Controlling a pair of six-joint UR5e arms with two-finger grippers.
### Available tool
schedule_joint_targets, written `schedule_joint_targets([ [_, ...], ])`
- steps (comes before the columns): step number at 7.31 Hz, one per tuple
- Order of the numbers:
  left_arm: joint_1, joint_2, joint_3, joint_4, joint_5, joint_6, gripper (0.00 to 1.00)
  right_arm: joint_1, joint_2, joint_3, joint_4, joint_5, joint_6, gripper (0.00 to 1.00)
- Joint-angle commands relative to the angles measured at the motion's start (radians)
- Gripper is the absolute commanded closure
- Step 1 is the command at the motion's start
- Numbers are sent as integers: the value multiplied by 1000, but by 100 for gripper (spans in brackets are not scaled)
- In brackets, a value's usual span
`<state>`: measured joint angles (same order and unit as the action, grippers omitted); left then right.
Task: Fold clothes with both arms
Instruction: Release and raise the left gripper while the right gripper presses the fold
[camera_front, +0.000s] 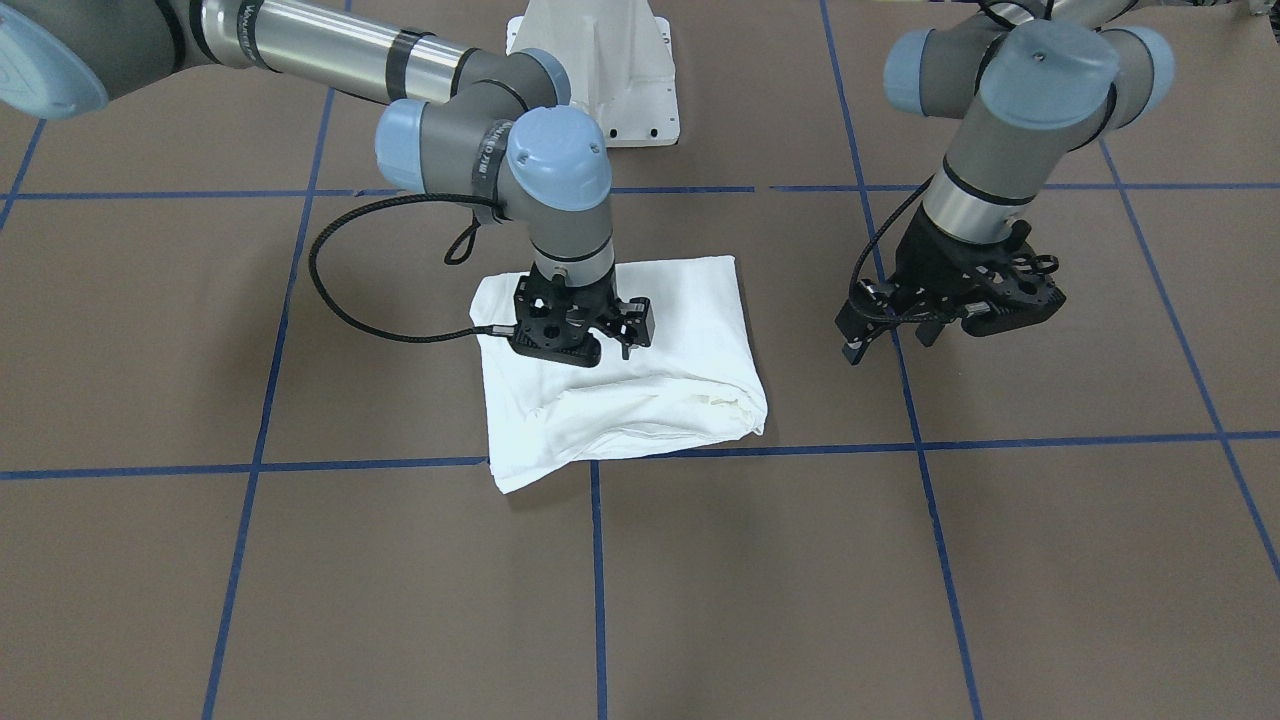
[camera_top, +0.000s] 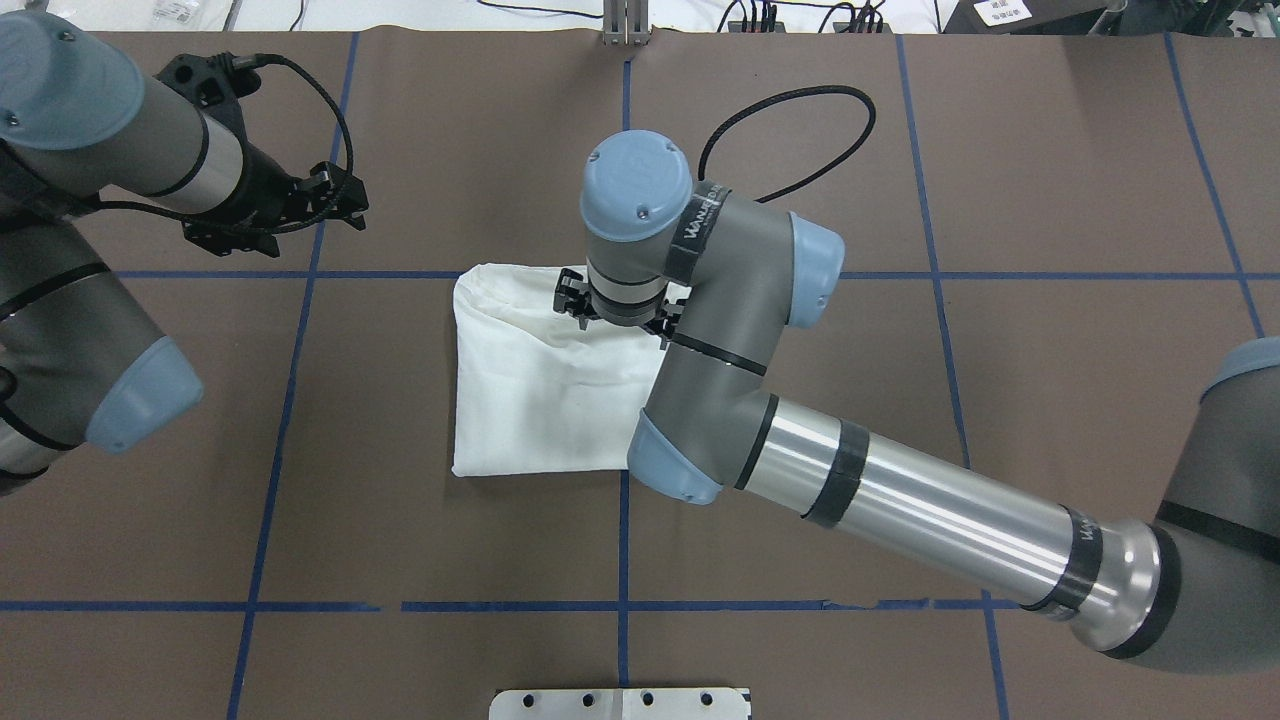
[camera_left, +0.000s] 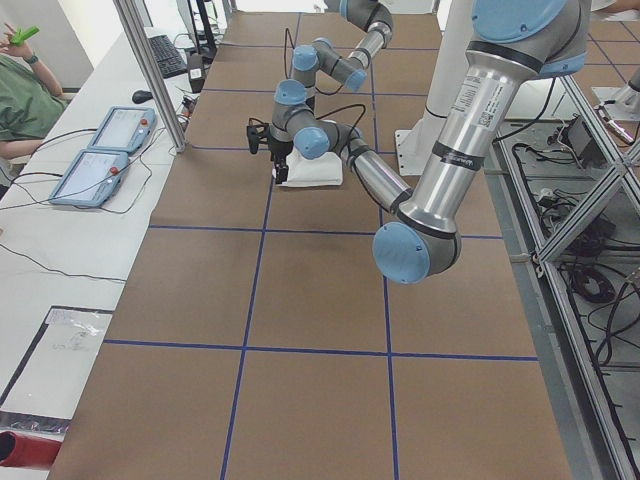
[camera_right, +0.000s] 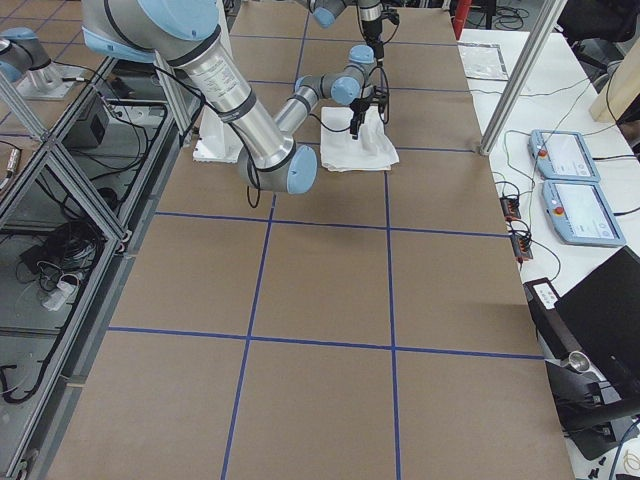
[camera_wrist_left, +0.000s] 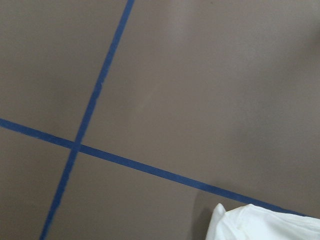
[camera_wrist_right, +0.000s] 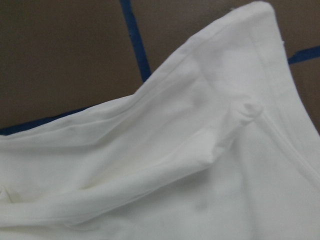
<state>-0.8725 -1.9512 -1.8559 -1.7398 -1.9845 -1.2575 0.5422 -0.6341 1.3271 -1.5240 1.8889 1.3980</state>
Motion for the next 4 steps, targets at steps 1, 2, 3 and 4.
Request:
schedule_joint_targets([
  [1, -20, 35, -25, 2, -1, 40, 0, -22, 106, -170, -1, -47, -185, 0],
  [2, -20, 37, -26, 2, -1, 40, 0, -21, 106, -189, 1, -48, -239, 0],
  [3, -20, 37, -31, 2, -1, 40, 0, -19, 108, -204, 5, -51, -272, 0],
  [4, -20, 37, -32, 12, -1, 40, 0, -7, 115, -225, 10, -69, -309, 0],
])
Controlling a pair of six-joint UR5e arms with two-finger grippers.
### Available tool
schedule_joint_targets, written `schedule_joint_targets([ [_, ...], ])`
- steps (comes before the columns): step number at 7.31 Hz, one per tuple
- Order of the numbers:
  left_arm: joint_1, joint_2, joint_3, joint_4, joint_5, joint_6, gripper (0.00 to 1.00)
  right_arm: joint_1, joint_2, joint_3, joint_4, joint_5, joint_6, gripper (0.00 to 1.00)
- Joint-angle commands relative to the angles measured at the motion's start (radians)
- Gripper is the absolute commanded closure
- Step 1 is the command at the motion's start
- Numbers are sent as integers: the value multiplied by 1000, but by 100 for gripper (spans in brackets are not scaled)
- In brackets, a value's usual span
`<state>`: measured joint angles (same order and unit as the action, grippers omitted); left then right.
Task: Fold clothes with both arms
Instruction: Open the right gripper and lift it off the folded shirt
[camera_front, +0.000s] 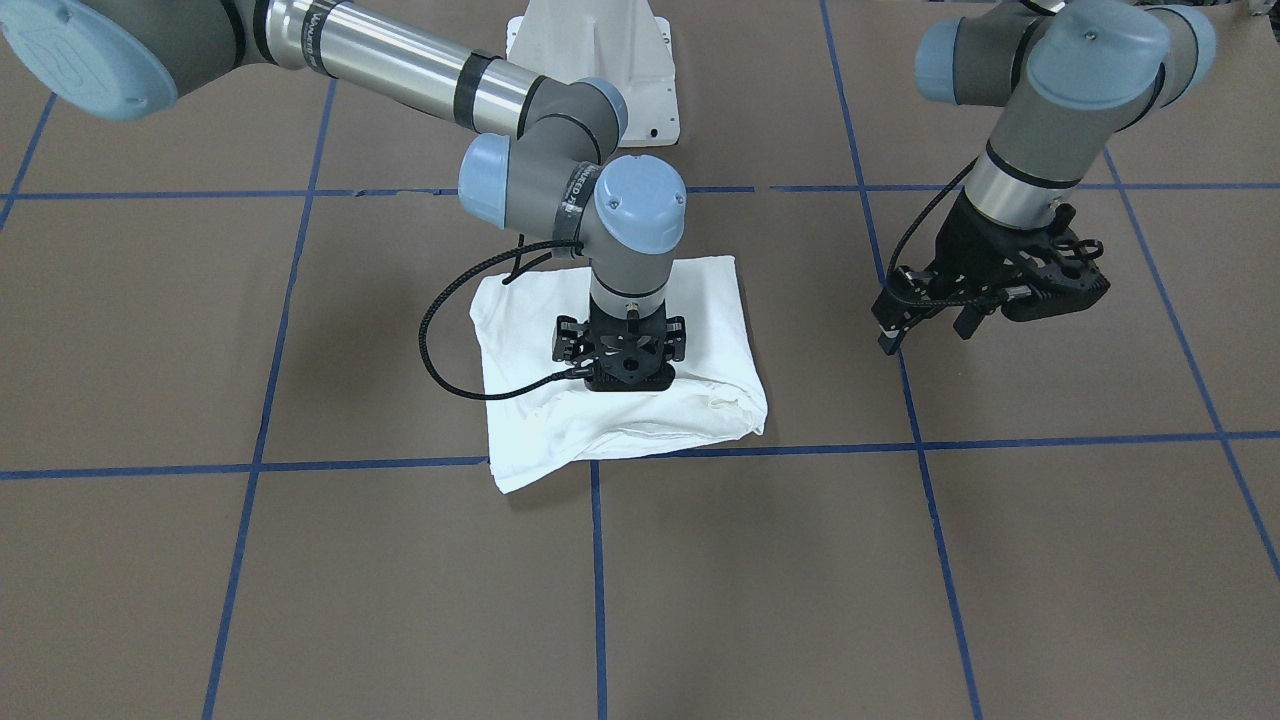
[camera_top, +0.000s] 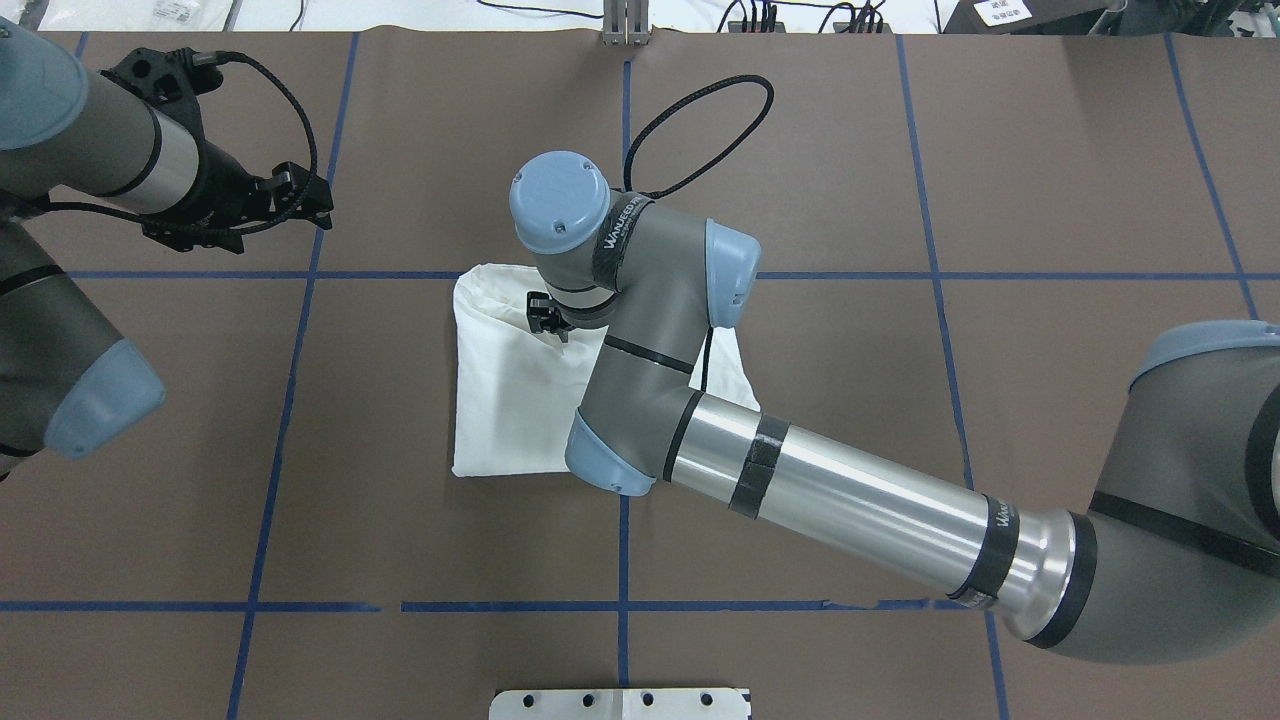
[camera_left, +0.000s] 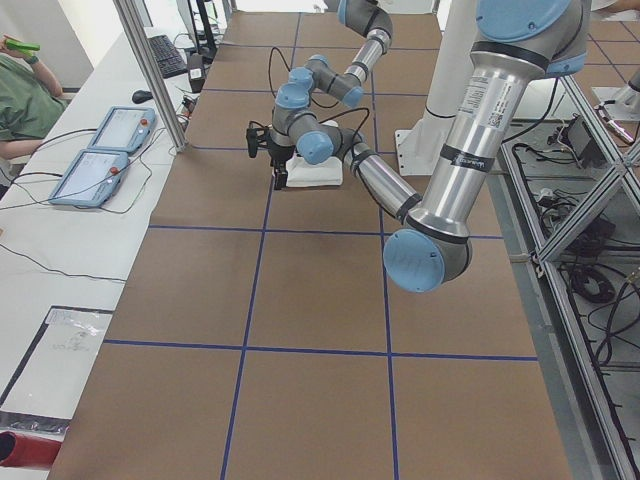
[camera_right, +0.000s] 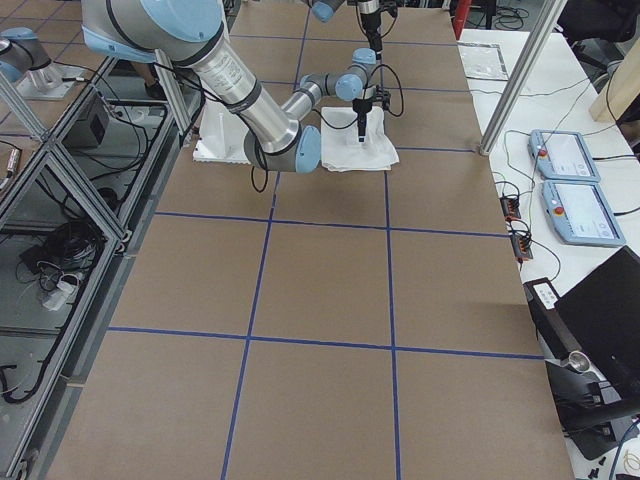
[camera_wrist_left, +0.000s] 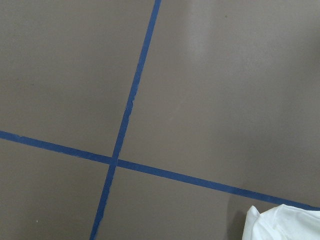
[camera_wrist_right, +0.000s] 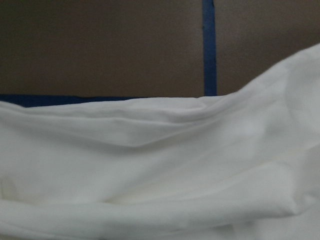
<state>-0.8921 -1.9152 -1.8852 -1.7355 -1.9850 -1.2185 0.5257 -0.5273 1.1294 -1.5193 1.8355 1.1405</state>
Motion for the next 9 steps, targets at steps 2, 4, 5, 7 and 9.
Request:
schedule_joint_targets([
  [2, -2, 2, -32, 31, -2, -3, 0, 51, 50, -121, 90, -24, -96, 0],
  [4, -2, 1, -57, 57, -2, -3, 0, 74, 79, -227, 218, -44, -97, 0],
  [5, -4, 1, -57, 57, -2, -3, 0, 88, 87, -229, 220, -45, -100, 0],
  [7, -10, 1, -55, 57, -2, 0, 0, 117, 90, -227, 218, -45, -110, 0],
  [9, -43, 2, -61, 57, -6, 95, 0, 221, 34, -86, 95, 50, -224, 0],
])
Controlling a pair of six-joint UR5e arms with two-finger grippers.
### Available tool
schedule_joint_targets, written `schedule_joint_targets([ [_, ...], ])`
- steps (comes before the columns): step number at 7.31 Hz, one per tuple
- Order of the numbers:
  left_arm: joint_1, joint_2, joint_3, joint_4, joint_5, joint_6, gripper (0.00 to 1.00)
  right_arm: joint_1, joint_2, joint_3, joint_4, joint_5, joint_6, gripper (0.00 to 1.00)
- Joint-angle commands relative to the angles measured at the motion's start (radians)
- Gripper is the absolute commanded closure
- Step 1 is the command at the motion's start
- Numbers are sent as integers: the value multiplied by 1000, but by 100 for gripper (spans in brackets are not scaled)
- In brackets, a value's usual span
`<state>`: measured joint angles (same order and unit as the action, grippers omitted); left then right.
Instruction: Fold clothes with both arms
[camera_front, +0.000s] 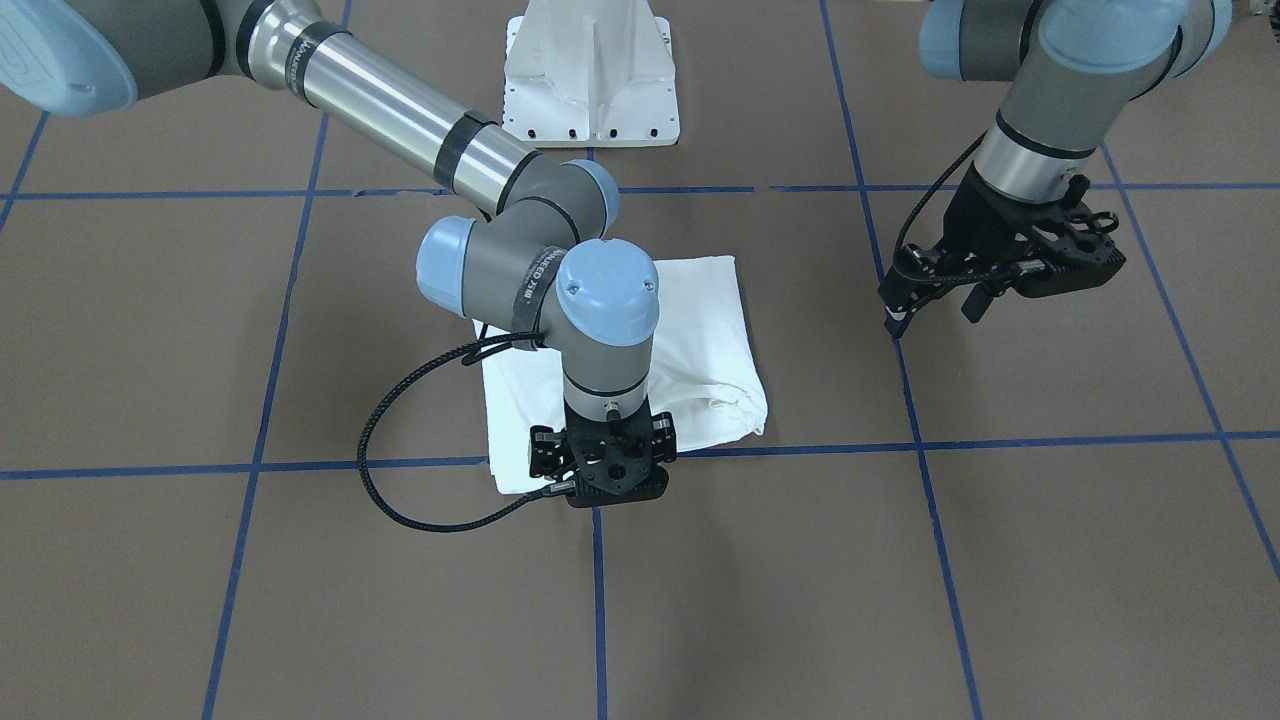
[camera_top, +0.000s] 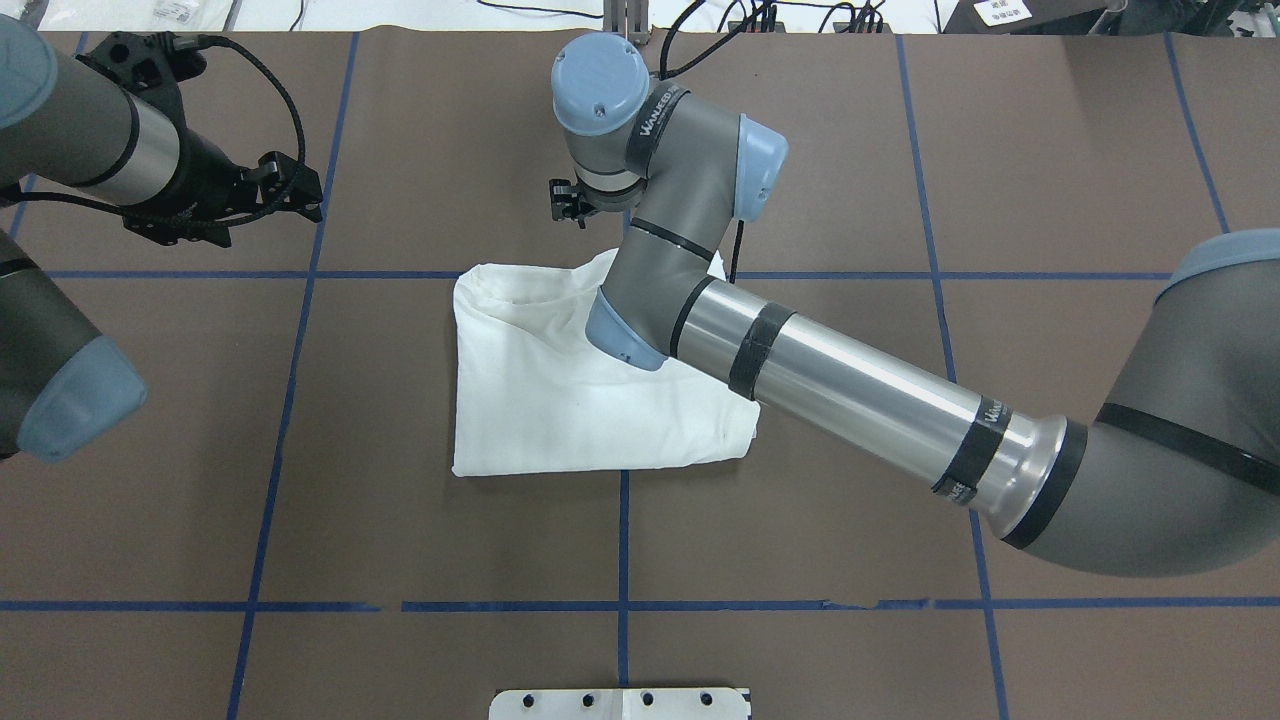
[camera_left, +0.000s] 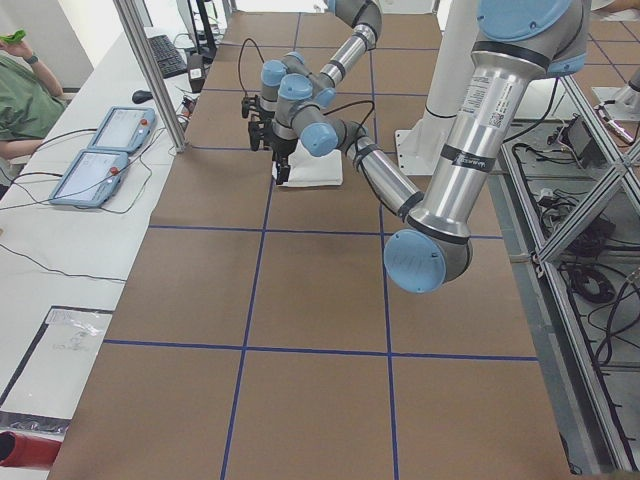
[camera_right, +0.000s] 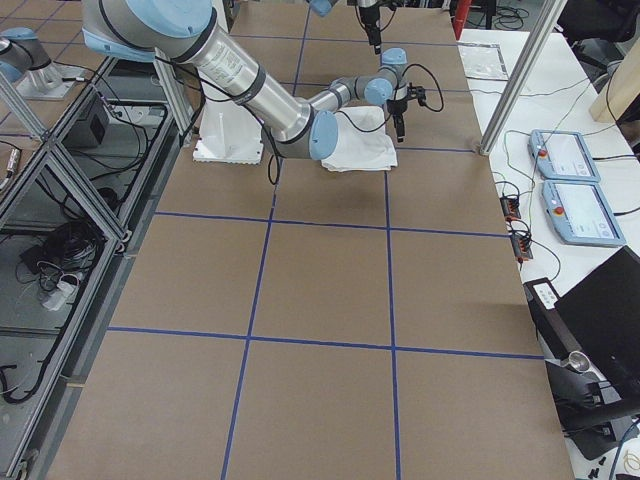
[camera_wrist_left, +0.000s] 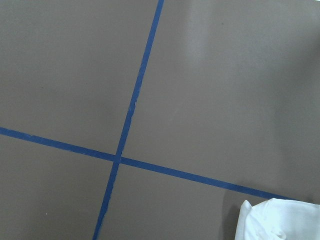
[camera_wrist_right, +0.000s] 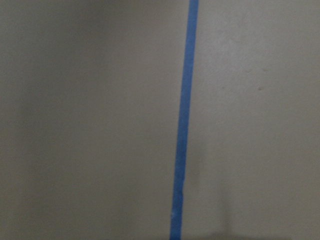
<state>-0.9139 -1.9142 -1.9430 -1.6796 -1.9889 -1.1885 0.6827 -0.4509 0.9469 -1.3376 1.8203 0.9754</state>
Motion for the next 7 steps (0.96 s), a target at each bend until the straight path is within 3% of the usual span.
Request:
schedule_joint_targets([
  [1, -51, 27, -2, 0, -4, 148, 0, 131, -114, 236, -207, 123, -192, 0],
  [2, -113, 43, 4, 3, -36, 275, 0, 203, -183, 324, -272, 170, -293, 0],
  [5, -349, 64, 96, 80, -73, 776, 0, 479, -536, 527, -281, 327, -690, 0],
  [7, -512, 79, 230, 78, -154, 1187, 0, 640, -714, 538, -308, 408, -996, 0],
])
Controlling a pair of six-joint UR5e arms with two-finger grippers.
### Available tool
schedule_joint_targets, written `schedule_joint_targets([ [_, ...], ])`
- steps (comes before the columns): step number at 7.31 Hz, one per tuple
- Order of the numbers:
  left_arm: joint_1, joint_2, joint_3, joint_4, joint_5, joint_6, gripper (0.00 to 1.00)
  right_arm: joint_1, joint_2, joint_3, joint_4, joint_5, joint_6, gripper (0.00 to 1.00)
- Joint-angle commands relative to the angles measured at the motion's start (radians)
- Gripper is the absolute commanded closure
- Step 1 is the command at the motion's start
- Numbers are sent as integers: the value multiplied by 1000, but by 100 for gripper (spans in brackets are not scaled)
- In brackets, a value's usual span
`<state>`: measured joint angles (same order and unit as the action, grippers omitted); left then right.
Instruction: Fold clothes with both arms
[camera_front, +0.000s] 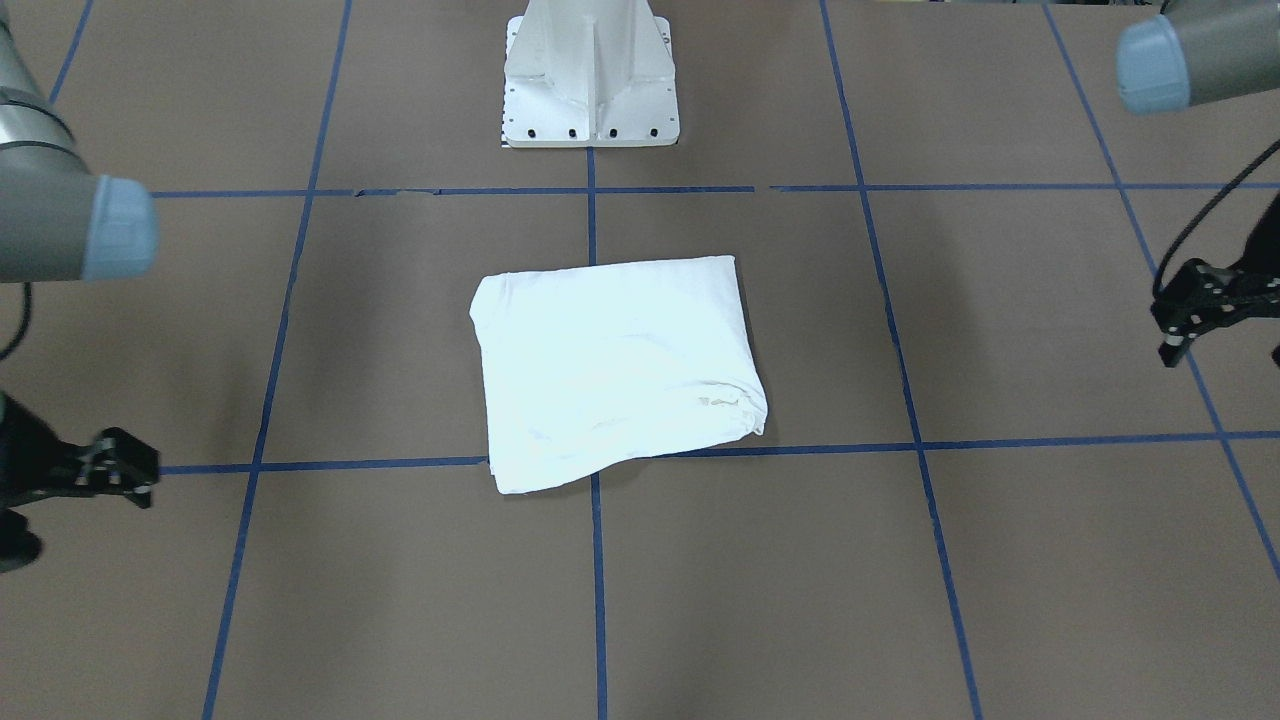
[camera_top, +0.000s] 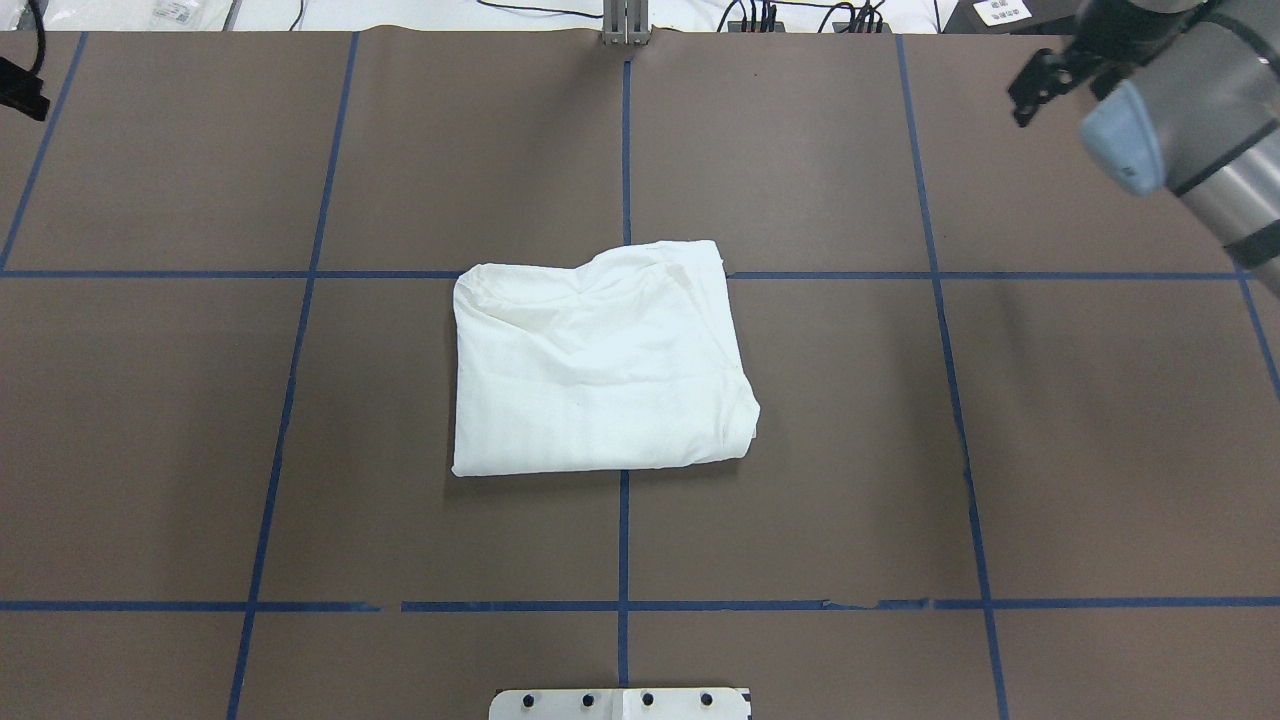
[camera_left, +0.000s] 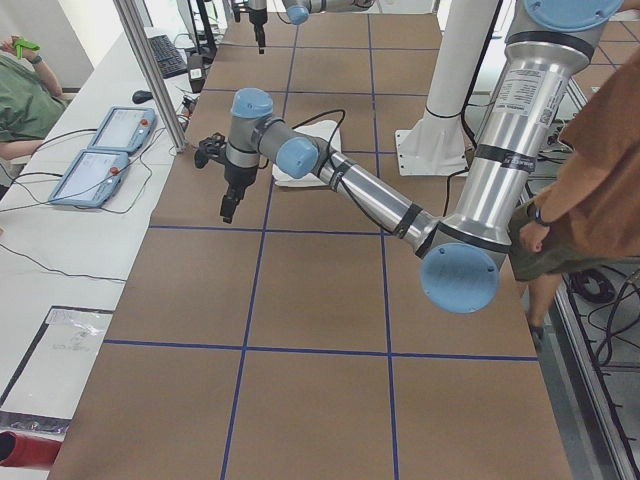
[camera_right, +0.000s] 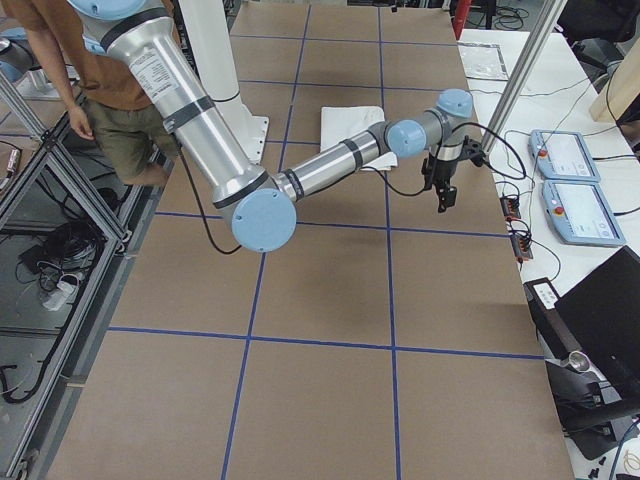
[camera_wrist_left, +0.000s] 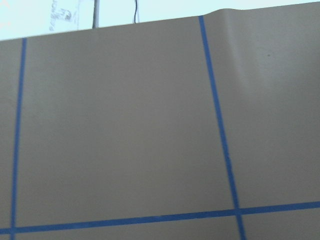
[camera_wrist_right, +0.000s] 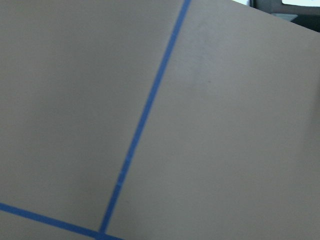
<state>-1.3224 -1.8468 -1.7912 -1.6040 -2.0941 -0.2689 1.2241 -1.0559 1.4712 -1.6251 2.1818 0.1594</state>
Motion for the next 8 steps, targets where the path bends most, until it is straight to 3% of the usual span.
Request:
schedule_joint_targets([
  [1, -194, 26, 161, -2, -72, 495, 0, 182, -171, 12, -66, 49, -334, 0],
  [3, -254, 58, 204, -11, -84, 565, 0, 285, -307, 21, -87, 64, -436, 0],
  [5, -256, 121, 211, -144, -89, 538, 0, 298, -395, 24, -4, 56, -432, 0],
  [6, -256, 203, 213, -158, -77, 540, 0, 299, -424, 9, 58, 44, -442, 0],
  [8, -268, 239, 222, -197, -73, 534, 0, 317, -489, -3, 102, 77, -420, 0],
])
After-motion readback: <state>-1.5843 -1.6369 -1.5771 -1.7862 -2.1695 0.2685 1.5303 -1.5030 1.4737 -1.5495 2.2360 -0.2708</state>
